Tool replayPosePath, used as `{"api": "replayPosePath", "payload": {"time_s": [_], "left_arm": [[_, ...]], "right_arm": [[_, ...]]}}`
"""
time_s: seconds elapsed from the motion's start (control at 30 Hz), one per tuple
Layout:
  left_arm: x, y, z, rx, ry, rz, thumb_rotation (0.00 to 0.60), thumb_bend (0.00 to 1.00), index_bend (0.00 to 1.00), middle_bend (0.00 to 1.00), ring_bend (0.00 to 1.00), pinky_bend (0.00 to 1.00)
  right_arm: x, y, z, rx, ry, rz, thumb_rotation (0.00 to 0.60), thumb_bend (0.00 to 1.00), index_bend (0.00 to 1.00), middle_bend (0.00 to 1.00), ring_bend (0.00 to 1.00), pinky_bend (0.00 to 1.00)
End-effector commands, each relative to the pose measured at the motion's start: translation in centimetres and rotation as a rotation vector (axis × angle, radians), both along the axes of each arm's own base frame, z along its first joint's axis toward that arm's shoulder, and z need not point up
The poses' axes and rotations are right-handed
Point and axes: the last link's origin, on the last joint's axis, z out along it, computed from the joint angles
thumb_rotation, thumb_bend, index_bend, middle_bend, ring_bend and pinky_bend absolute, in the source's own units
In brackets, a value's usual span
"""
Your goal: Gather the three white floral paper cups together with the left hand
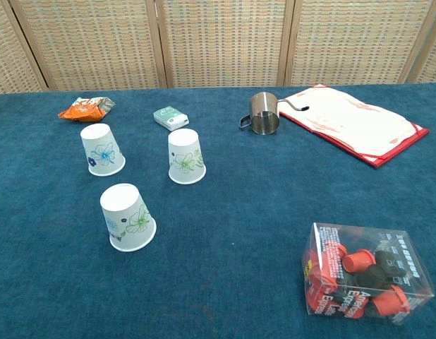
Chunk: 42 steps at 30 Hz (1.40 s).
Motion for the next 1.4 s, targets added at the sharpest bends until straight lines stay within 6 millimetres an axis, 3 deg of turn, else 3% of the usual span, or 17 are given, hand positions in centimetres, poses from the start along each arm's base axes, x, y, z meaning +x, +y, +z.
{"api": "replayPosePath", "payload": {"time_s": [0.03, 0.3, 0.43, 0.63, 0.8, 1.0, 1.1, 1.23, 1.4], "left_arm": [[0.0, 0.0, 0.0, 0.0, 0.0, 0.0, 0.6, 0.03, 0.0, 0.0, 0.0, 0.0], [0.0, 0.2, 0.0, -0.001, -0.006, 0.001, 0.6, 0.03, 0.0, 0.0, 0.0, 0.0], [0.6, 1.6, -0.1, -0.006, -0.043, -0.032, 0.6, 0.03, 0.0, 0.0, 0.0, 0.0], [5.0, 8.4, 0.3, -0.015, -0.081, -0.196, 0.6, 0.03, 0.0, 0.0, 0.0, 0.0], [9.7, 14.5, -1.1, -0.106, -0.043, -0.276, 0.6, 0.03, 0.0, 0.0, 0.0, 0.0], [14.0, 20.3, -5.3, -0.241, 0.002, -0.312, 0.6, 0.03, 0.0, 0.0, 0.05, 0.1], [16.6, 23.0, -9.4, -0.302, 0.062, -0.348, 0.6, 0.03, 0.0, 0.0, 0.09, 0.12], [18.7, 24.7, -13.7, -0.359, 0.096, -0.337, 0.6, 0.03, 0.0, 0.02, 0.12, 0.13], [19.3, 25.7, -17.1, -0.389, 0.151, -0.297, 0.6, 0.03, 0.0, 0.02, 0.13, 0.17]], "right_arm": [[0.0, 0.0, 0.0, 0.0, 0.0, 0.001, 0.6, 0.0, 0.0, 0.0, 0.0, 0.0], [0.0, 0.0, 0.0, 0.0, -0.002, 0.001, 0.6, 0.0, 0.0, 0.0, 0.0, 0.0], [0.1, -0.1, 0.1, -0.003, -0.001, 0.002, 0.6, 0.0, 0.0, 0.0, 0.0, 0.0], [-0.3, -0.7, 0.1, -0.002, 0.004, -0.021, 0.6, 0.0, 0.0, 0.0, 0.0, 0.0], [-0.9, -1.3, 0.4, -0.008, -0.003, -0.046, 0.6, 0.0, 0.0, 0.0, 0.0, 0.0], [-1.8, -1.9, 0.7, -0.015, -0.009, -0.073, 0.6, 0.0, 0.0, 0.0, 0.0, 0.0], [-2.4, -2.3, 1.0, -0.022, -0.018, -0.1, 0.6, 0.0, 0.0, 0.0, 0.0, 0.0], [-3.1, -2.6, 1.5, -0.028, -0.032, -0.126, 0.6, 0.0, 0.0, 0.0, 0.0, 0.0], [-3.5, -2.7, 2.0, -0.036, -0.052, -0.139, 0.6, 0.0, 0.0, 0.0, 0.0, 0.0]]}}
